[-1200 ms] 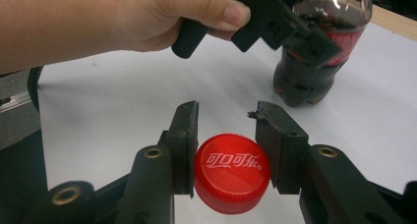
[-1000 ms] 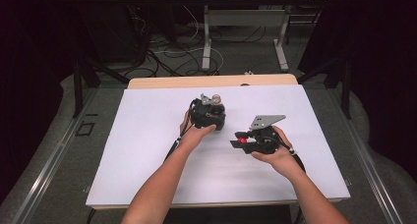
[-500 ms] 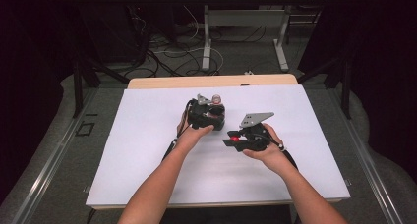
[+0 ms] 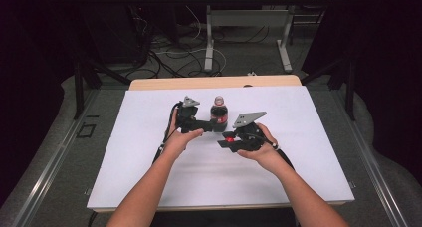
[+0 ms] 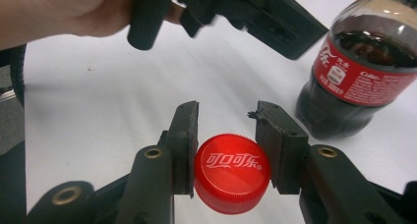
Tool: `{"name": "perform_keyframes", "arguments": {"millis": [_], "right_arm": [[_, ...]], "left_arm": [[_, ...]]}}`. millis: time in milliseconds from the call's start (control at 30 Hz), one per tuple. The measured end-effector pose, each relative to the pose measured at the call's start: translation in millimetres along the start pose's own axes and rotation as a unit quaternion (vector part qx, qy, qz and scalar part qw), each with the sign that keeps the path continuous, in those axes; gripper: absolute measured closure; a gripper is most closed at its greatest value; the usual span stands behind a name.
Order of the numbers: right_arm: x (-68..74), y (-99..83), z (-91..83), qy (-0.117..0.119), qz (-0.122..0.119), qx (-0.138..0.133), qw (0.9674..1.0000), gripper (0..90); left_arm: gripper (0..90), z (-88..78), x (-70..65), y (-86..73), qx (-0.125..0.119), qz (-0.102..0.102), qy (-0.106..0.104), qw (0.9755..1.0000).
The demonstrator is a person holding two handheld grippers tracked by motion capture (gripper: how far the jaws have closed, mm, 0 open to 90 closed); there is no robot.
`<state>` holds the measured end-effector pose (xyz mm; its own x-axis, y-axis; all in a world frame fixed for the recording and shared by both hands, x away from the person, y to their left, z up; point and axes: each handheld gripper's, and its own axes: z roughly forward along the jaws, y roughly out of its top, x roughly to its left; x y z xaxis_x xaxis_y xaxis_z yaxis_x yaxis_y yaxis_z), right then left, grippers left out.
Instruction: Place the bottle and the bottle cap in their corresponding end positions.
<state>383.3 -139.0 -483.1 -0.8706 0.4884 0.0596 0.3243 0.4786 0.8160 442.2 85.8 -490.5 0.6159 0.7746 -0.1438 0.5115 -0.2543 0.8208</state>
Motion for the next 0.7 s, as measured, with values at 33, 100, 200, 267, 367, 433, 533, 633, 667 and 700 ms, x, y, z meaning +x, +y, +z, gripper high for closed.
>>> {"name": "perform_keyframes", "arguments": {"millis": [33,100,200,267,367,433,533,633,667,700], "right_arm": [[0.6,0.4,0.8,0.0,0.002,0.0,1.0,61.1],[-0.1,0.9,3.3,0.005,-0.003,0.003,1.0,61.1],[-0.2,1.6,5.0,0.007,-0.002,0.011,0.9999,61.1],[0.2,1.2,7.6,0.004,-0.003,0.007,1.0,61.1],[1.1,1.1,9.9,0.005,-0.003,0.011,0.9999,61.1],[1.8,0.6,12.7,0.005,-0.004,0.01,0.9999,61.0],[3.0,-1.3,17.7,0.004,-0.007,0.016,0.9998,61.1],[5.7,-5.1,23.1,0.006,0.001,0.027,0.9996,61.1],[6.3,-6.8,24.6,0.009,0.001,0.034,0.9994,61.0],[7.1,-8.6,26.5,0.008,0.001,0.038,0.9993,61.1]], "left_arm": [[0.5,-4.1,0.9,-0.4,0.002,0.001,-0.002,1.0],[0.5,-11.5,0.9,-0.8,0.001,0.0,-0.005,1.0],[0.6,-22.1,-1.8,-2.1,-0.005,-0.002,-0.005,1.0],[0.6,-28.2,-3.6,-4.8,-0.005,0.0,-0.006,1.0],[0.6,-37.1,-6.2,-11.7,-0.007,0.004,-0.011,0.9999],[0.6,-42.0,-7.0,-16.8,-0.01,0.004,-0.011,0.9999],[0.6,-51.4,-5.7,-25.8,-0.015,-0.004,-0.019,0.9997],[0.6,-60.1,-3.7,-33.4,-0.018,-0.003,-0.019,0.9997],[0.6,-63.1,-2.7,-35.8,-0.02,-0.004,-0.019,0.9996],[0.6,-65.7,-2.1,-38.2,-0.025,-0.006,-0.018,0.9995]]}}
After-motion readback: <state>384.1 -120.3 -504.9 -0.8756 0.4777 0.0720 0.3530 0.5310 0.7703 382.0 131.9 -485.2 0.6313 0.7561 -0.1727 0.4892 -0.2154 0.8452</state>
